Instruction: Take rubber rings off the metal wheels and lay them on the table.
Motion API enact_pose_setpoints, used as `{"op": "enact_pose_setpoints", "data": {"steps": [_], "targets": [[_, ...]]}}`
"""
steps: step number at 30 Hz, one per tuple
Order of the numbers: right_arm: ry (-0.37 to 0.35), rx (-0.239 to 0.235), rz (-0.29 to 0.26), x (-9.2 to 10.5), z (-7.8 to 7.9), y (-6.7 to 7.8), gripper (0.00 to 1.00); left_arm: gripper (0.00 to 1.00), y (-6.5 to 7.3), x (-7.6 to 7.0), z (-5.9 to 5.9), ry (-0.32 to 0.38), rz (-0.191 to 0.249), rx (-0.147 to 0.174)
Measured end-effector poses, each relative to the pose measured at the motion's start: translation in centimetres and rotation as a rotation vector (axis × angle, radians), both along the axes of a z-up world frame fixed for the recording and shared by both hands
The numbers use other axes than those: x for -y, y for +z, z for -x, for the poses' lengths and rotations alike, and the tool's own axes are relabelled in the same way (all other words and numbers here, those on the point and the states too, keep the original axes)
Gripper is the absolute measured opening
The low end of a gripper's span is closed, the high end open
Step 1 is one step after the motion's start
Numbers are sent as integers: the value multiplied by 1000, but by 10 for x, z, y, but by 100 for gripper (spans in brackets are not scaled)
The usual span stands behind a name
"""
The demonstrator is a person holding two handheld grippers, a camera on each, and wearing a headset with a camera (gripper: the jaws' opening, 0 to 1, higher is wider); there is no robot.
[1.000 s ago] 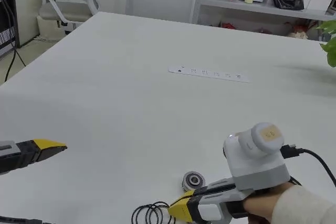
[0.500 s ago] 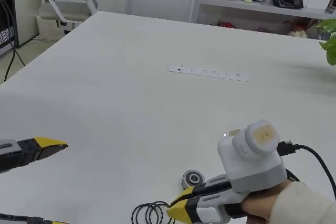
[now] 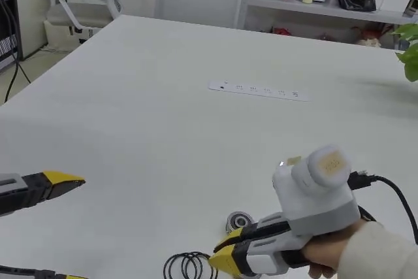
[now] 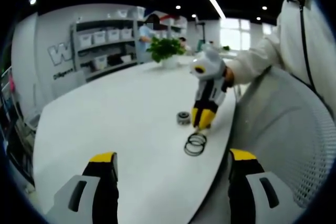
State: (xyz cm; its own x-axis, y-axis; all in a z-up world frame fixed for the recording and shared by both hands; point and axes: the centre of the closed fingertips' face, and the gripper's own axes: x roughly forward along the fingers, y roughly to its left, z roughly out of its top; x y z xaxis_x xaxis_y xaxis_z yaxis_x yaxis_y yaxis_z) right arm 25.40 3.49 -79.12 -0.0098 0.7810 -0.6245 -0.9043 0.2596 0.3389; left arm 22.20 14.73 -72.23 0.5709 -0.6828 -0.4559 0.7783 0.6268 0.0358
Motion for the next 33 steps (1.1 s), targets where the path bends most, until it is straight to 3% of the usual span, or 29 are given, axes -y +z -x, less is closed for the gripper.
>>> {"op": "enact_pose_setpoints", "data": {"steps": [13,23,33], "targets": [[-43,48,-57,8,-14,28,16,89,2,2,-2,-8,2,4],[-68,80,-120,14,-22,56,30,92,4,5,-3,-23,1,-3],[-89,140,-144,36,-30,86,44,94,8,4,-3,-24,-3,-4]]}}
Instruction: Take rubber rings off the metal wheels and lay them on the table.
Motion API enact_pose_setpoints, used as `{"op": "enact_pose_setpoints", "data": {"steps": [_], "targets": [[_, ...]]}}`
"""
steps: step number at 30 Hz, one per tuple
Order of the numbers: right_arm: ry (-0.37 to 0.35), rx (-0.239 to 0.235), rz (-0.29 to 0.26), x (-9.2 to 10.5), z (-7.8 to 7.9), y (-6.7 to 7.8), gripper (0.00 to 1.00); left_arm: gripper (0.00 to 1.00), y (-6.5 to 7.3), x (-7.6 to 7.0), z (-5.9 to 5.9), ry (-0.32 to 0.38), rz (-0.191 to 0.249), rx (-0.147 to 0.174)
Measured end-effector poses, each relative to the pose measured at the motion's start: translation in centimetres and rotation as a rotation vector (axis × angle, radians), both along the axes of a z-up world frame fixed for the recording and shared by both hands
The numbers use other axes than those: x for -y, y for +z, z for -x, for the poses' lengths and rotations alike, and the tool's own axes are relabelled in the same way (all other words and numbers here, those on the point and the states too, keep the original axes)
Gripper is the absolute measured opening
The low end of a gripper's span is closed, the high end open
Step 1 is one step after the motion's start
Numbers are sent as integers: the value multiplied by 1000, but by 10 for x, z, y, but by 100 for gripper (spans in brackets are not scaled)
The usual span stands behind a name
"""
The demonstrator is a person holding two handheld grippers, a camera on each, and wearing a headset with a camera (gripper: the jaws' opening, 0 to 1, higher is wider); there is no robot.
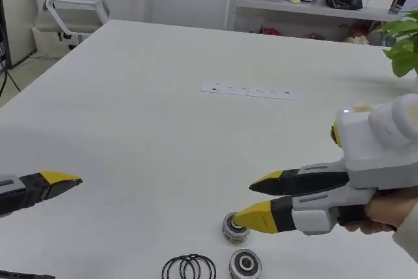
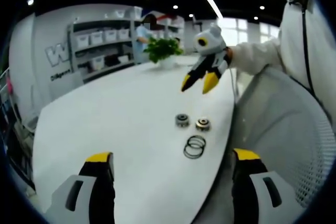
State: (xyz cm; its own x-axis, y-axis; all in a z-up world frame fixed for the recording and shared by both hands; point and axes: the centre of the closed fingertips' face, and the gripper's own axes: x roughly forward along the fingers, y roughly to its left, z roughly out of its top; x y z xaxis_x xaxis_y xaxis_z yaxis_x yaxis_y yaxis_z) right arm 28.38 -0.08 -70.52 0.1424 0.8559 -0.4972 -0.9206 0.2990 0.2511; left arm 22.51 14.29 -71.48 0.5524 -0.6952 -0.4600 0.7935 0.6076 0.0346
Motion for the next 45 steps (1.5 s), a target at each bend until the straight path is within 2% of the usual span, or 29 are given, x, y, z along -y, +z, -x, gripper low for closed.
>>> {"op": "enact_pose_setpoints", "data": {"steps": [10,21,27,38,41,45], "targets": [[-30,40,29,30,7,12,56,96,3,-3,0,5,1,4],[-50,45,25,54,18,7,75,100,4,-8,0,30,14,7],[-78,32,27,69,25,-2,81,100,2,-10,1,36,18,-1],[-168,4,17,97,34,-30,91,100,-3,-13,2,57,29,-9],[-188,-9,21,103,36,-38,92,100,-10,-15,5,67,27,-30],[-199,-12,15,107,39,-48,94,100,-15,-18,7,80,31,-42]]}}
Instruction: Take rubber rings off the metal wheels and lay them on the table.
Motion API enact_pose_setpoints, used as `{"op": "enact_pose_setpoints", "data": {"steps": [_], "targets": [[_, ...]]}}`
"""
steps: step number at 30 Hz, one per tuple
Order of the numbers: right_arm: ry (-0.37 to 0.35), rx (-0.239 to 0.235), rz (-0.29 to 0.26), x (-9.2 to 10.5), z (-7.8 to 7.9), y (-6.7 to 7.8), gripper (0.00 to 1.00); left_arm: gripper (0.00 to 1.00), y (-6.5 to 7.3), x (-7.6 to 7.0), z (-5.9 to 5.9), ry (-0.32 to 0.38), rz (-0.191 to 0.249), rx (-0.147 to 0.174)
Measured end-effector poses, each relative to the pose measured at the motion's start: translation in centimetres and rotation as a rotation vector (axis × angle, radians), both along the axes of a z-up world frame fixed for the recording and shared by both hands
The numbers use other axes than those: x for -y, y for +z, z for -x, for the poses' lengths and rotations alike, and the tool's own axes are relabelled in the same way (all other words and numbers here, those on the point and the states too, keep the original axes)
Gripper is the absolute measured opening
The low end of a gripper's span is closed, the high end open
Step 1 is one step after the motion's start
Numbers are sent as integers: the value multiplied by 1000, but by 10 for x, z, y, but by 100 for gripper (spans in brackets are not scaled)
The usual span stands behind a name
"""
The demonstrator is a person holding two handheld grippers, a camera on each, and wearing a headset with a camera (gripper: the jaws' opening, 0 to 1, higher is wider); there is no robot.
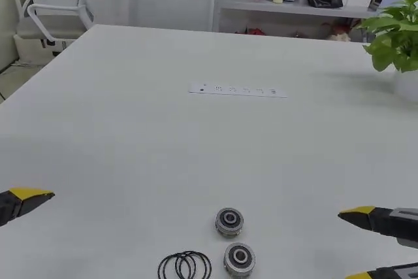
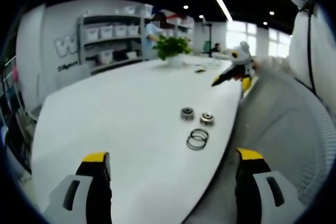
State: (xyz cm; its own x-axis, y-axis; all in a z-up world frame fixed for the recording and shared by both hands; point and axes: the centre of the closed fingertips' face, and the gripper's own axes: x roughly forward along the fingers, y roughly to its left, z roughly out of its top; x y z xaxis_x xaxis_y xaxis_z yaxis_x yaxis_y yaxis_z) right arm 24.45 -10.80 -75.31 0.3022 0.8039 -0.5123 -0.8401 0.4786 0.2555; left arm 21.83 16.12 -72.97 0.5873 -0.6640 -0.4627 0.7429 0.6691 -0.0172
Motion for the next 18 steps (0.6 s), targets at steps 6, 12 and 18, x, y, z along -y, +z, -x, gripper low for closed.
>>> {"op": "enact_pose_setpoints", "data": {"steps": [6,12,18], "targets": [[-18,-22,7,3,4,-15,97,100,-7,-7,-1,27,7,-17],[-40,-47,17,8,7,-27,98,100,-15,-13,-2,51,21,-31],[-63,-58,20,12,8,-33,98,100,-23,-13,-2,75,39,-56]]}}
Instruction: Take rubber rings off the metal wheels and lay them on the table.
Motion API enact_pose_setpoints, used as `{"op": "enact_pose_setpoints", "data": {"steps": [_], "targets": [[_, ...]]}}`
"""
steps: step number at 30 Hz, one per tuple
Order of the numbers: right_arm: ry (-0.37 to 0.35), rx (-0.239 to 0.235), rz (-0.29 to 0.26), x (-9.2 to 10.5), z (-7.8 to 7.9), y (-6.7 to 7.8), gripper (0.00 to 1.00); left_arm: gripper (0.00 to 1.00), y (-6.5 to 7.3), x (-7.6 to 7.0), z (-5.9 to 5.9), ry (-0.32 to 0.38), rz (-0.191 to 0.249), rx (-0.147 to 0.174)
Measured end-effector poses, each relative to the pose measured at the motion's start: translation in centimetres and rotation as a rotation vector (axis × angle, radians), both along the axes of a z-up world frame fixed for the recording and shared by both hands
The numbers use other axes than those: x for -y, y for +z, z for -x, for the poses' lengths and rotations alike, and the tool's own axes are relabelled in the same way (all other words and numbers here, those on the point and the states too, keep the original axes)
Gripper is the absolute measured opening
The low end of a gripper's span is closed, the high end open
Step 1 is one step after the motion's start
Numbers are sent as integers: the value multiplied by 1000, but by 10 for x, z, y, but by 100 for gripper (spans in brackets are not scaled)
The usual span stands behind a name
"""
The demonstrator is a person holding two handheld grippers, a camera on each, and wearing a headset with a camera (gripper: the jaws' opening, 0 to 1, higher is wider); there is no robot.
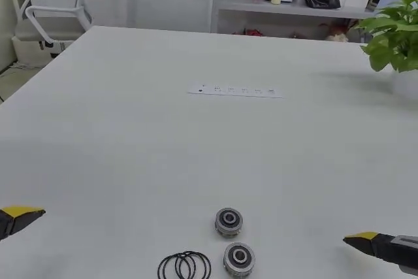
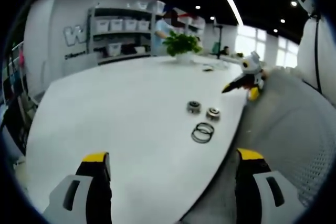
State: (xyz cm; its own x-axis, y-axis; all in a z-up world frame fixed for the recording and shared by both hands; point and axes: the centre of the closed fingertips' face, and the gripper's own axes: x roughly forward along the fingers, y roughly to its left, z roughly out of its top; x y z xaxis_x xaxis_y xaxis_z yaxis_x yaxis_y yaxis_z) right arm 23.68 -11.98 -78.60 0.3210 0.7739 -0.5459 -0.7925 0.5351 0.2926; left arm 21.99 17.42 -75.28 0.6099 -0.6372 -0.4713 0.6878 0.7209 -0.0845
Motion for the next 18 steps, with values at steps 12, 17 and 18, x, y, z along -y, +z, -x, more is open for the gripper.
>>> {"op": "enact_pose_setpoints", "data": {"steps": [12,17,18], "targets": [[11,-2,16,-2,4,-1,97,100,-4,-2,-1,19,14,-17],[14,-3,23,-2,5,-2,97,100,-5,-2,0,35,20,-31],[15,-8,21,-1,6,-2,96,100,-7,-3,0,42,22,-42]]}}
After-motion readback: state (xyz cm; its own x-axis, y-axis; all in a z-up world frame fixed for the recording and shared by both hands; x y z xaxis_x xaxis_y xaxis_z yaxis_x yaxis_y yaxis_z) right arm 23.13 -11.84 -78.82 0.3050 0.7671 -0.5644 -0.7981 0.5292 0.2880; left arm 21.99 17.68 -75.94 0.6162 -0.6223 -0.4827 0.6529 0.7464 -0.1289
